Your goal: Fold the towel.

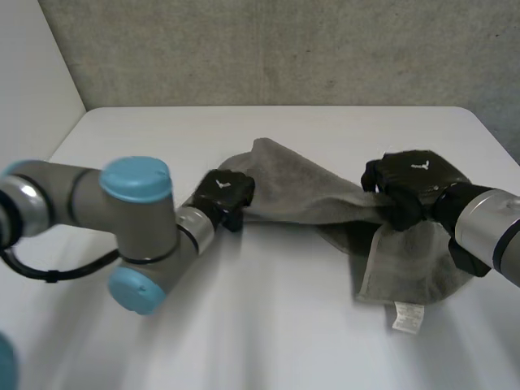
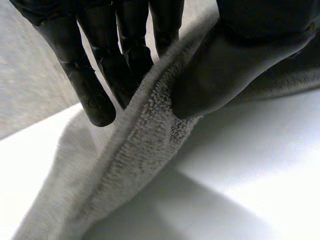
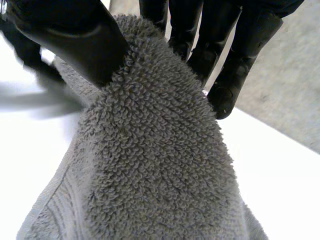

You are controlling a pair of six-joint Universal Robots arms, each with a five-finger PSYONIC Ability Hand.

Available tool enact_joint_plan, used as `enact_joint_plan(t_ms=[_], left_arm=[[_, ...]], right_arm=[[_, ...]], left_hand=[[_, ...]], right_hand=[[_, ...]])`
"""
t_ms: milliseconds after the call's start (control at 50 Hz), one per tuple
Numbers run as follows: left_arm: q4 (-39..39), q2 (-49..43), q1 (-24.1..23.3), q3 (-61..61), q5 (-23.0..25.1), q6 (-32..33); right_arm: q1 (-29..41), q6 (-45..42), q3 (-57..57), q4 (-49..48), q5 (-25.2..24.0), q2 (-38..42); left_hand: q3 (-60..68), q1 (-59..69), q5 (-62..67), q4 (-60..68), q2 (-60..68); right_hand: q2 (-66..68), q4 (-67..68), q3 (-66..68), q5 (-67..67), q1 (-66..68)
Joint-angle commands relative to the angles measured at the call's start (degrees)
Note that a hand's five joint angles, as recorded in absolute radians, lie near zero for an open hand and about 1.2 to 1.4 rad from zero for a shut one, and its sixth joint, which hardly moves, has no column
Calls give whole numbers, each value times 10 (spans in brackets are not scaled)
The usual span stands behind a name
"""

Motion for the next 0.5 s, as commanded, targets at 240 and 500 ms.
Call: enact_joint_plan(t_ms=[240, 500], left_arm=[[-138, 141, 34, -62, 58, 129], [-43, 18, 28, 429, -87, 109]], right_arm=[[12, -176, -173, 179, 11, 211], [47, -110, -477, -131, 32, 213]], left_hand=[[45, 59, 48, 27, 45], [45, 59, 48, 27, 45]], right_hand=[[51, 49, 59, 34, 40], [51, 49, 59, 34, 40]])
